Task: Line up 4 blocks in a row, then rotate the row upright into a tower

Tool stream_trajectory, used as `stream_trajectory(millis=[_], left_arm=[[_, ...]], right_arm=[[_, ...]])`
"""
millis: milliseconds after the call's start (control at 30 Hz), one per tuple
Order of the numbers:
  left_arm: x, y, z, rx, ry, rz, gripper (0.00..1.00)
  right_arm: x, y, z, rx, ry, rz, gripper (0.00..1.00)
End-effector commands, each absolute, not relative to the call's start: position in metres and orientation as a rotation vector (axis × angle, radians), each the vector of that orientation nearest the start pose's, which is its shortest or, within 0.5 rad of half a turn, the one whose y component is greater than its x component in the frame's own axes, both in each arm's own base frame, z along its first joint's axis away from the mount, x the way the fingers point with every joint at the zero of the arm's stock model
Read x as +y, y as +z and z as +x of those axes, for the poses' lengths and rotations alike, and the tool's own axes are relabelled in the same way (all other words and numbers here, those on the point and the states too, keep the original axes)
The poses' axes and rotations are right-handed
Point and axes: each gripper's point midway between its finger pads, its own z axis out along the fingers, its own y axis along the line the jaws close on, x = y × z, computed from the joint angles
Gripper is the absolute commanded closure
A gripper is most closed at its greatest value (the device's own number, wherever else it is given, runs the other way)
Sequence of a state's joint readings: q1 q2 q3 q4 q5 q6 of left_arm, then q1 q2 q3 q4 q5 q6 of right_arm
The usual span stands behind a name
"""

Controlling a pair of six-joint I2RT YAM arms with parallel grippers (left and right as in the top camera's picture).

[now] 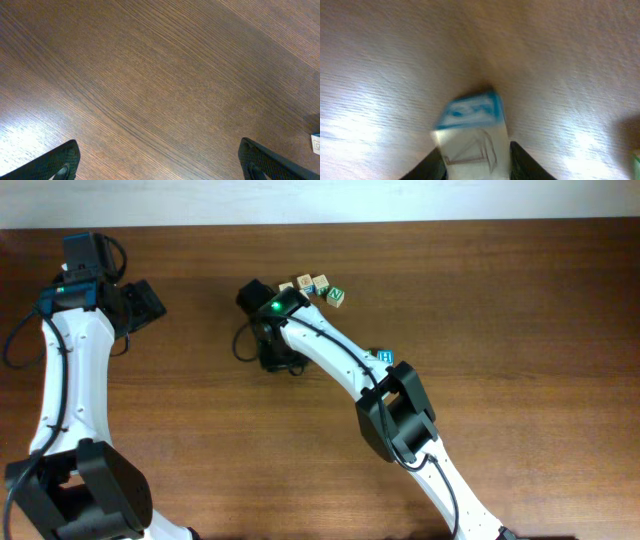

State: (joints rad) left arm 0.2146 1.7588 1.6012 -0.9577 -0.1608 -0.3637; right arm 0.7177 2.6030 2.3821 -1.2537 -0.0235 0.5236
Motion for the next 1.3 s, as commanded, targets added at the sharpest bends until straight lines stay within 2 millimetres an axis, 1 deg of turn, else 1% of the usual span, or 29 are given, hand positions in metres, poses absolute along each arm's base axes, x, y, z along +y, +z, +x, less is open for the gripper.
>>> stream_trajectory(millis=[0, 33, 100, 167, 200, 233, 300, 333, 367, 400, 433, 467, 500, 533, 567, 633, 667, 733, 833, 967, 1100, 1133, 1200, 1267], left_arm=[[0.117, 0.177, 0.417, 2.540, 0.147, -0.811, 0.01], [0.116, 0.177, 0.417, 2.542, 0.138, -0.809, 0.01], [0.112, 0.177, 0.418, 2.546, 0.107, -0.803, 0.01], [0.113, 0.176, 0.418, 2.546, 0.108, -0.803, 0.01], [0.112, 0.176, 0.418, 2.546, 0.105, -0.803, 0.01], [0.111, 0.176, 0.419, 2.547, 0.097, -0.801, 0.00], [0.111, 0.176, 0.419, 2.547, 0.097, -0.801, 0.01], [0.111, 0.176, 0.419, 2.547, 0.097, -0.801, 0.01], [0.111, 0.176, 0.419, 2.547, 0.097, -0.801, 0.01], [0.111, 0.176, 0.419, 2.547, 0.097, -0.801, 0.01], [0.111, 0.176, 0.418, 2.548, 0.097, -0.801, 0.00], [0.111, 0.176, 0.418, 2.548, 0.098, -0.801, 0.01], [0.111, 0.176, 0.418, 2.548, 0.098, -0.801, 0.01], [0.111, 0.176, 0.418, 2.549, 0.098, -0.801, 0.01], [0.111, 0.176, 0.418, 2.550, 0.098, -0.801, 0.01], [0.111, 0.176, 0.418, 2.552, 0.098, -0.801, 0.01], [0.111, 0.176, 0.418, 2.552, 0.098, -0.801, 0.01], [0.111, 0.176, 0.418, 2.552, 0.098, -0.801, 0.01], [0.111, 0.176, 0.417, 2.553, 0.098, -0.802, 0.01], [0.111, 0.176, 0.417, 2.553, 0.098, -0.802, 0.00], [0.111, 0.176, 0.417, 2.553, 0.098, -0.802, 0.01], [0.111, 0.176, 0.417, 2.553, 0.098, -0.802, 0.01], [0.111, 0.176, 0.417, 2.554, 0.098, -0.802, 0.01], [0.111, 0.175, 0.417, 2.556, 0.099, -0.802, 0.00]], right_arm=[[0.303, 0.002, 0.393, 3.149, -0.005, -0.236, 0.63], [0.289, 0.003, 0.391, 3.190, -0.028, -0.200, 0.62], [0.278, 0.003, 0.393, 3.214, -0.034, -0.164, 0.62], [0.281, 0.007, 0.392, 3.225, 0.013, -0.157, 0.61], [0.283, 0.016, 0.395, 3.210, 0.025, -0.163, 0.61], [0.286, 0.027, 0.399, 3.185, 0.050, -0.175, 0.61], [0.297, 0.050, 0.415, 3.107, 0.120, -0.175, 0.61], [0.302, 0.055, 0.421, 3.073, 0.153, -0.176, 0.57], [0.308, 0.057, 0.426, 3.047, 0.173, -0.181, 0.55], [0.315, 0.057, 0.429, 3.025, 0.198, -0.193, 0.54], [0.326, 0.055, 0.430, 2.996, 0.219, -0.233, 0.53], [0.337, 0.053, 0.427, 2.975, 0.227, -0.272, 0.53], [0.340, 0.051, 0.427, 2.955, 0.185, -0.287, 0.53], [0.341, 0.043, 0.425, 2.941, 0.125, -0.305, 0.53], [0.338, 0.035, 0.423, 2.944, 0.067, -0.308, 0.53], [0.332, 0.024, 0.418, 2.974, 0.031, -0.312, 0.53], [0.327, 0.020, 0.417, 2.976, -0.001, -0.310, 0.57], [0.322, 0.020, 0.419, 2.966, -0.043, -0.306, 0.60], [0.317, 0.021, 0.422, 2.951, -0.091, -0.303, 0.60], [0.315, 0.021, 0.421, 2.956, -0.097, -0.302, 0.59], [0.310, 0.021, 0.427, 2.955, -0.093, -0.279, 0.60], [0.310, 0.021, 0.428, 2.953, -0.084, -0.275, 0.63], [0.310, 0.021, 0.427, 2.957, -0.088, -0.277, 0.73], [0.303, 0.020, 0.420, 2.988, -0.120, -0.276, 0.76]])
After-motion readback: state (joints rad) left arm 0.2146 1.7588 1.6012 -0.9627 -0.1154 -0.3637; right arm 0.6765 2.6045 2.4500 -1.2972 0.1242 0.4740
